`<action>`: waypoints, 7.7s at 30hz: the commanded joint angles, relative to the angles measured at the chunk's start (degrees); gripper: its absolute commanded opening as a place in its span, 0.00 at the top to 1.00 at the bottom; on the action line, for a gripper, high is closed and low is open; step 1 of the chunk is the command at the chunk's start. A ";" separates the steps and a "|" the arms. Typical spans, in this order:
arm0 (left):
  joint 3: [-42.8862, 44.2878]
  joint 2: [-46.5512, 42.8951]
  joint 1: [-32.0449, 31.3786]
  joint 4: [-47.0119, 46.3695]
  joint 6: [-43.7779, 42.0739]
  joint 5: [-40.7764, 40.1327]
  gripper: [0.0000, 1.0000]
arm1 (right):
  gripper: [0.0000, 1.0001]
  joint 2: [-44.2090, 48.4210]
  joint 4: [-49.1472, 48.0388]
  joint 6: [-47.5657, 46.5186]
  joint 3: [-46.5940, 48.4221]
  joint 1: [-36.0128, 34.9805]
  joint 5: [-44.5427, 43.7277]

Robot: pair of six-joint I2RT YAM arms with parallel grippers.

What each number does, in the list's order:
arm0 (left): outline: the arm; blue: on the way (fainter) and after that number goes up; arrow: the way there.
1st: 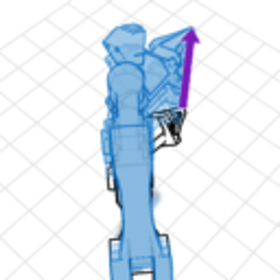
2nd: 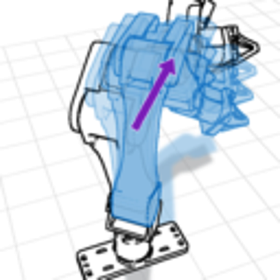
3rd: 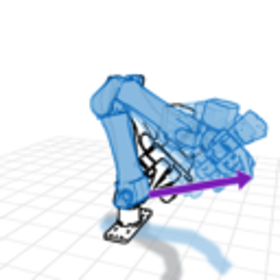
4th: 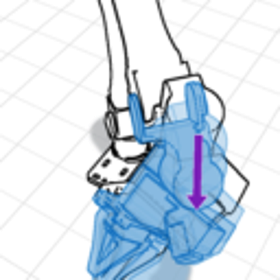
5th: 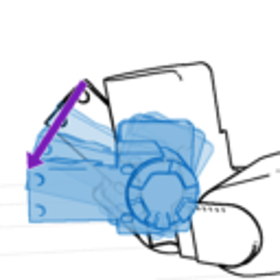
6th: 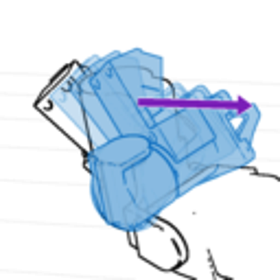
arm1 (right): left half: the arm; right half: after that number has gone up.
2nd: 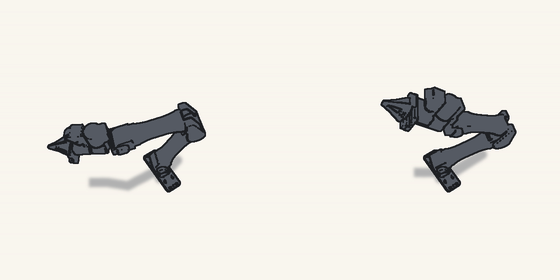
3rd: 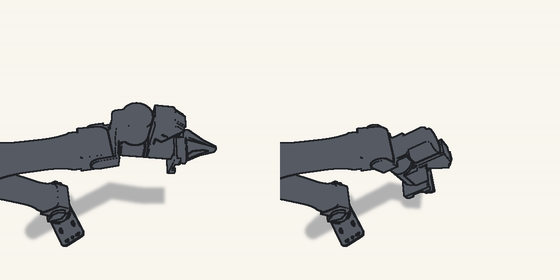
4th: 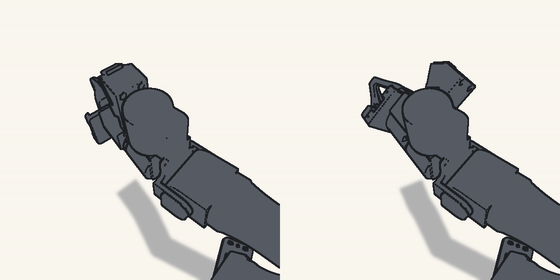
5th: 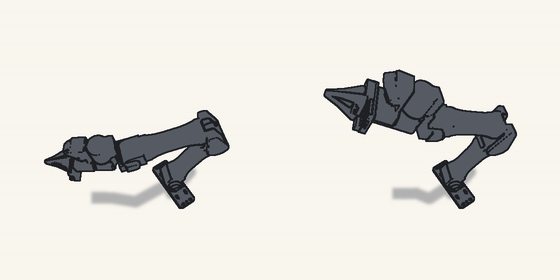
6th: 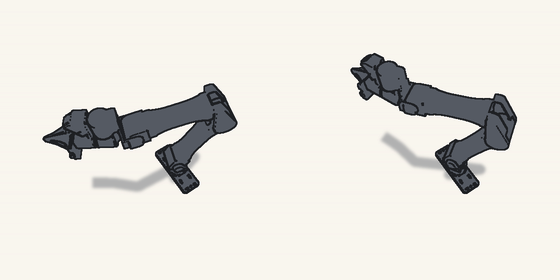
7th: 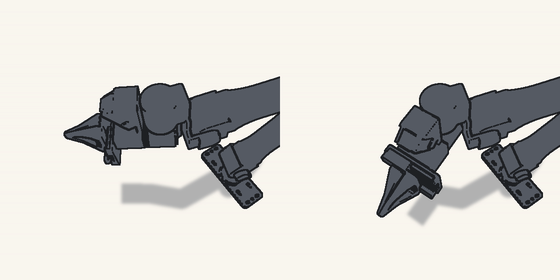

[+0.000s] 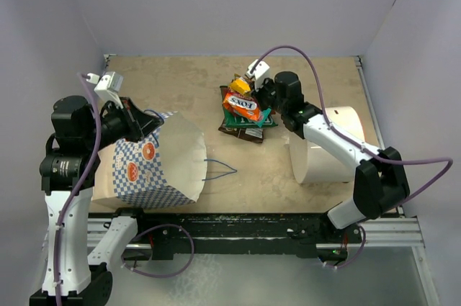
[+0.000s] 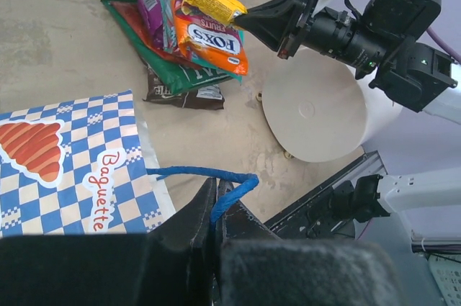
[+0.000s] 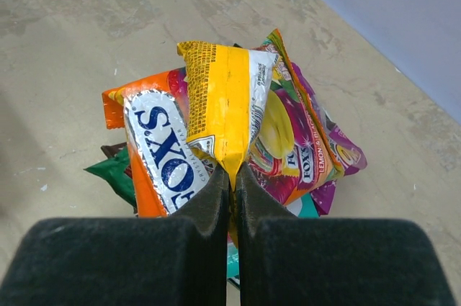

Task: Take the snacks out of the paper bag
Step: Place the snack at the center of the board, then adjust the paper bag at the center of the board, then take out the snack from the paper bag.

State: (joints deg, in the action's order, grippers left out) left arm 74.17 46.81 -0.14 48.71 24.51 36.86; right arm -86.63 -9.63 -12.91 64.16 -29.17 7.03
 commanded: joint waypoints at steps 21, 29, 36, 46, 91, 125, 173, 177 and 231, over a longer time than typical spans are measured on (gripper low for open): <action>0.39 2.31 -0.12 -4.16 -0.12 1.82 1.00 | 0.92 2.78 2.55 1.17 -0.97 0.26 1.48; 0.26 2.40 -0.12 -4.06 -0.25 1.99 1.00 | 0.79 3.00 3.36 1.16 -0.67 0.25 1.50; -0.01 2.30 -0.12 -4.13 -0.23 1.99 1.00 | 0.67 3.30 4.72 0.67 0.25 0.26 1.85; -0.10 2.37 -0.12 -4.41 -0.08 1.51 1.00 | 0.48 4.80 6.55 -0.56 0.35 0.26 1.76; 4.92 1.66 -0.12 5.47 -0.85 -4.32 1.00 | 0.18 -20.74 -6.62 0.66 21.89 -20.23 11.25; 14.88 13.09 -0.12 7.23 -5.19 -23.16 1.00 | 1.00 -3.74 -14.04 9.82 3.64 -21.75 0.24; -0.76 2.66 -0.12 5.39 3.51 0.70 1.00 | 0.20 -19.37 -47.93 -4.75 -7.01 -42.44 -2.82; -0.65 3.25 -0.12 4.24 4.29 2.28 1.00 | 0.18 -26.25 -54.22 1.41 -2.46 -42.91 -8.30; 5.50 0.34 -0.12 16.13 -0.42 -3.17 1.00 | 0.88 -47.09 -45.35 9.59 13.26 -40.72 -17.13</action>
State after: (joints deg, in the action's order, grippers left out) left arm 77.17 47.27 -0.14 64.40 25.71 38.41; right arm -137.84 -55.64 -4.08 79.79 -70.11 -10.83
